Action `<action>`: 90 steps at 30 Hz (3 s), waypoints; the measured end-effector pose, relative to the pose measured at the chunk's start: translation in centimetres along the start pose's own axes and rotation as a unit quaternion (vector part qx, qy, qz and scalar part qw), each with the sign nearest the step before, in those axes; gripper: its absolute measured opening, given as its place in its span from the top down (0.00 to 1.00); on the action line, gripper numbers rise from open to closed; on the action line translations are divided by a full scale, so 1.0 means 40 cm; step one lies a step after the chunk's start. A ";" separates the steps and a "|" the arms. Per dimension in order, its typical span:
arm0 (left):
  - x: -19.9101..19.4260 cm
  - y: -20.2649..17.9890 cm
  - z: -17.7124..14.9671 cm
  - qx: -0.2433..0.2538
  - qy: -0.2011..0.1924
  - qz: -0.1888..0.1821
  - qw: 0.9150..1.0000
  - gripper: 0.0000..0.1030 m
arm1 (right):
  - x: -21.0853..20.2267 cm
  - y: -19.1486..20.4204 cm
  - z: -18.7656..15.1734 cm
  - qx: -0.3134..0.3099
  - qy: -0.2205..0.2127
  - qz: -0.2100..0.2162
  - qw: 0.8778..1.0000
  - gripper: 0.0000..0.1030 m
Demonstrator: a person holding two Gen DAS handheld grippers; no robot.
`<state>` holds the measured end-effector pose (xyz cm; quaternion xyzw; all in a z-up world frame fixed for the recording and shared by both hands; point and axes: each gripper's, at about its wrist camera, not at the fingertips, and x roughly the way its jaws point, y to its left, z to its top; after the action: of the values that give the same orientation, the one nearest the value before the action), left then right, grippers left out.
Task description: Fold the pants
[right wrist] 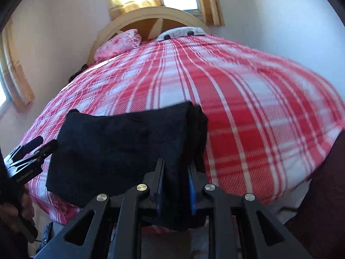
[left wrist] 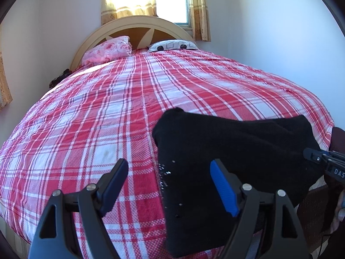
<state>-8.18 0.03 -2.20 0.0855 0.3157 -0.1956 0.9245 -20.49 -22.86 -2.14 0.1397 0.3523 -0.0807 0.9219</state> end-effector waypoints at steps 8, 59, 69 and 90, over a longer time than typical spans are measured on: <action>-0.017 0.035 0.016 -0.011 -0.011 0.013 1.000 0.13 | -0.053 -0.069 0.004 0.049 -0.054 0.019 0.997 0.41; -0.091 0.405 0.076 -0.197 -0.039 0.039 0.979 0.76 | 0.108 0.396 0.287 -0.122 -0.015 0.259 0.958 0.72; -0.078 0.586 0.047 -0.220 -0.036 0.178 0.958 0.76 | 0.311 0.733 0.350 -0.189 0.014 0.315 0.930 0.72; -0.012 0.427 0.100 -0.169 -0.012 0.097 0.981 0.76 | 0.259 0.625 0.342 -0.179 0.002 0.270 0.946 0.72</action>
<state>0.78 14.56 1.82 -0.0444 0.3235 -0.0492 0.9439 1.91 -4.00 5.69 0.0621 0.3120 0.2364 0.9181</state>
